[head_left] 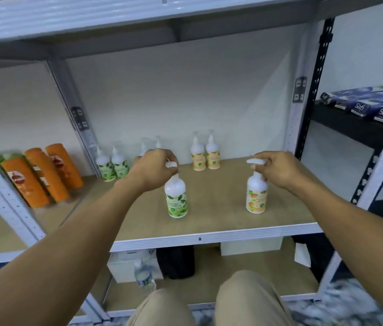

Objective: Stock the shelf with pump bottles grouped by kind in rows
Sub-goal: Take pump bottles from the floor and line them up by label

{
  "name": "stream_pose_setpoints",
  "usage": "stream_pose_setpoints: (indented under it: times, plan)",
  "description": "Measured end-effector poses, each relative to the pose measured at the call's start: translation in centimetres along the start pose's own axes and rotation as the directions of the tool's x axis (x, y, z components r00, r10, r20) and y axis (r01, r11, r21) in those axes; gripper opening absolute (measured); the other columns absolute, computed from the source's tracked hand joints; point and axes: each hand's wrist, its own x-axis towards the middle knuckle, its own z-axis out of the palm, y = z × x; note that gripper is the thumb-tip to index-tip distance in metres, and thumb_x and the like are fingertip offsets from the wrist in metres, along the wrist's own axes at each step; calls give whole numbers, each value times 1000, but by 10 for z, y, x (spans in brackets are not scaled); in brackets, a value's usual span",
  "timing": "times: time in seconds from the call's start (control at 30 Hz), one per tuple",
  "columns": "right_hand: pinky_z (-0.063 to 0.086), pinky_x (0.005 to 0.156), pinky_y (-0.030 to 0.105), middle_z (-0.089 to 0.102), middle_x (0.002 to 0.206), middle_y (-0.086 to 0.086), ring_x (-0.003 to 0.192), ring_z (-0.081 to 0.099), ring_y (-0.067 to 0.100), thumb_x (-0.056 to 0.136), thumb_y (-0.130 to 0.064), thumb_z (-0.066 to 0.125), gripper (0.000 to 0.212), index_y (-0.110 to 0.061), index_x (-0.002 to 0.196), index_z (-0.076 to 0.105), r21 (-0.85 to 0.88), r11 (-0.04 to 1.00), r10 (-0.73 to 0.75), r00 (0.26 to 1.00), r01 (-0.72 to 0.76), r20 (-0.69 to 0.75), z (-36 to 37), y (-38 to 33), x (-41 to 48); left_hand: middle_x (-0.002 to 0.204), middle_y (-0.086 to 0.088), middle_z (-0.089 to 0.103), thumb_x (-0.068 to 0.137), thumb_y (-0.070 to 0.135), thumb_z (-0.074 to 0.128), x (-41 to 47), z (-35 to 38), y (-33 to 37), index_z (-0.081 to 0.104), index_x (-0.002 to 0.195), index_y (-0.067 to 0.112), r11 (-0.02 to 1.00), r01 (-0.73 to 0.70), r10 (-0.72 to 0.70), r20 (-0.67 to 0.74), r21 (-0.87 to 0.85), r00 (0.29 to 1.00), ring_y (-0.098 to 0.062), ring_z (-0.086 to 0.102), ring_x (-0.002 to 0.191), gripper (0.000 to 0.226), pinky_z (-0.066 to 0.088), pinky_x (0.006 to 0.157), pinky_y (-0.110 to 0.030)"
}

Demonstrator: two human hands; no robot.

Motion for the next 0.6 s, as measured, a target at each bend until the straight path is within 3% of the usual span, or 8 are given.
stream_pose_setpoints:
  times: [0.07, 0.13, 0.23, 0.33, 0.47, 0.6]
  plan:
    - [47, 67, 19, 57, 78, -14, 78, 60, 14, 89, -15, 74, 26, -29, 110, 66, 25, 1000, -7, 1000, 8, -14, 6, 7, 1, 104, 8, 67, 89, 39, 65, 5, 1, 3, 63, 91, 36, 1000, -2, 2, -4, -2, 1000, -18, 58, 107, 4, 45, 97, -44]
    - [50, 78, 28, 57, 87, -13, 79, 58, 9, 83, -16, 78, 42, -34, 119, 63, 28, 1000, 14, 1000, -13, -28, 18, 20, 1, 106, 7, 67, 90, 37, 64, 9, 2, 7, 62, 92, 35, 1000, 1, -1, -7, -14, 1000, -19, 58, 108, 3, 45, 98, -45]
    - [54, 91, 44, 62, 121, 9, 105, 64, 26, 77, -39, 80, 68, -30, 138, 50, 14, 990, 138, 986, -138, -88, 41, 49, 0, 103, 7, 67, 91, 38, 64, 17, 6, 11, 65, 93, 32, 999, -1, 1, -16, -43, 1000, -20, 57, 106, 6, 45, 98, -46]
    - [53, 92, 46, 62, 124, 11, 108, 63, 29, 80, -44, 79, 65, -17, 135, 54, 96, 974, 216, 967, -204, -138, 54, 55, -17, 101, 4, 66, 91, 41, 64, 27, 13, 14, 66, 96, 31, 998, 17, -21, -60, -53, 998, -21, 56, 101, 12, 44, 95, -44]
    - [53, 93, 43, 65, 117, -4, 105, 63, 22, 82, -20, 81, 67, -26, 139, 47, 154, 976, 166, 984, -155, -61, 67, 66, -38, 104, 3, 64, 93, 44, 62, 38, 29, 18, 67, 103, 29, 999, 32, -35, -111, -34, 993, -22, 54, 105, 19, 38, 92, -42]
    - [51, 100, 46, 66, 126, -2, 114, 63, 22, 86, -12, 76, 72, -29, 147, 41, 122, 979, 176, 981, -165, -80, 75, 81, -40, 111, -1, 62, 95, 39, 59, 43, 49, 19, 66, 113, 27, 998, 36, -31, -102, 49, 994, -26, 52, 114, 23, 36, 97, -46]
